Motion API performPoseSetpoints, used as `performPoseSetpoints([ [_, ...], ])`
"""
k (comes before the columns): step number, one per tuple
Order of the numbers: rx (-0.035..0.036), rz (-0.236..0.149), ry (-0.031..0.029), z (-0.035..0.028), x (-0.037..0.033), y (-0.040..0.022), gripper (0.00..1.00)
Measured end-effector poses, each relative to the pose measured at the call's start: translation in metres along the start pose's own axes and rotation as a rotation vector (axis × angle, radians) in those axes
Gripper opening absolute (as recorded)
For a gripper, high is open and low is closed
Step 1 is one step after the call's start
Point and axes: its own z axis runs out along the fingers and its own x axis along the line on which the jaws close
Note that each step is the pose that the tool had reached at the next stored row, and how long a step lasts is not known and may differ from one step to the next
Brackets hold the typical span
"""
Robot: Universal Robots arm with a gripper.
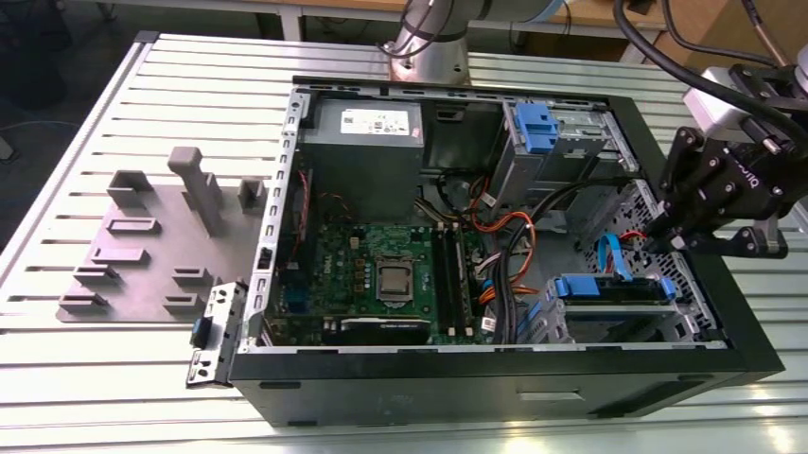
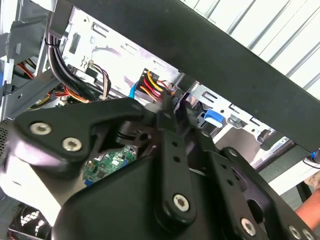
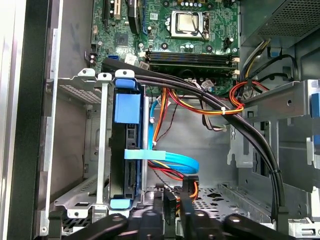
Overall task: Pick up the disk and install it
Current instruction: 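Insert the second disk wire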
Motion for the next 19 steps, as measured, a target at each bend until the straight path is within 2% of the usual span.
performPoseSetpoints([
  [1,-0.0001,0.0,0.0,0.0,0.0,0.0,0.21],
  [2,0.0,0.0,0.0,0.0,0.0,0.0,0.21],
  [3,0.0,0.0,0.0001,0.0,0.0,0.0,0.16],
  [13,0.0,0.0,0.0,0.0,0.0,0.0001,0.16],
  [19,0.0026,0.0,0.0,0.0005,0.0,0.0062,0.16],
])
